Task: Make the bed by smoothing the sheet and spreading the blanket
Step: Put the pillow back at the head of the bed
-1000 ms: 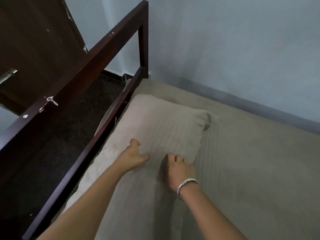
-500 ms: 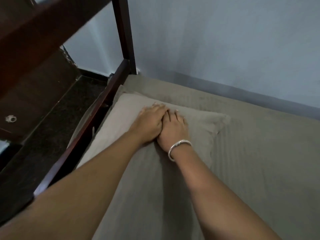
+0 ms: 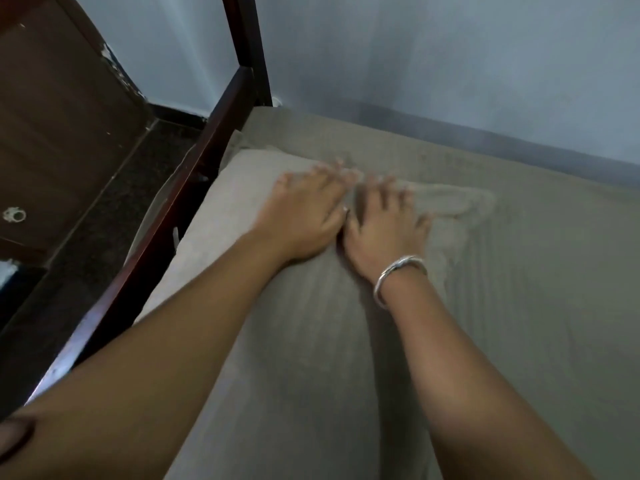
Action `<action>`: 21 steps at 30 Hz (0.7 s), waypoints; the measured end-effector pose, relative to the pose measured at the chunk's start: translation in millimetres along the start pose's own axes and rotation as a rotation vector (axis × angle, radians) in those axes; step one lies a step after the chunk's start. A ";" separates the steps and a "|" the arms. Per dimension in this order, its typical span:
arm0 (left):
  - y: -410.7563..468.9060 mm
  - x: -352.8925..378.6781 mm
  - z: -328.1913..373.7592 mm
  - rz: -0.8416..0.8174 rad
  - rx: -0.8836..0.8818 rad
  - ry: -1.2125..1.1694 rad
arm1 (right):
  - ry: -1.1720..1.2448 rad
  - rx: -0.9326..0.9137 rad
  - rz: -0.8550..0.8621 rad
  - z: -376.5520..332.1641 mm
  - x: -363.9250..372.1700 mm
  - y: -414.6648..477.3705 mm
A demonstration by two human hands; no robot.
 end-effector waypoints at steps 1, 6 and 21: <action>-7.6 6.9 5.3 -0.036 0.038 0.041 | -0.014 -0.084 -0.034 -11.5 6.5 -7.3; -32.8 26.7 -58.1 -0.048 -0.134 0.063 | 0.081 0.170 -0.118 31.1 30.4 -29.3; -132.5 21.2 -70.7 0.007 -0.223 0.025 | 0.122 0.269 -0.110 10.2 31.4 -112.1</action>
Point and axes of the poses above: each hand's wrist, its own y-axis towards the middle knuckle, its own x-axis out of the palm, z = x × y, the point moved 5 cm from there along y, towards the middle knuckle, and after that the axes turned 12 degrees about -x, right-handed, at the moved point
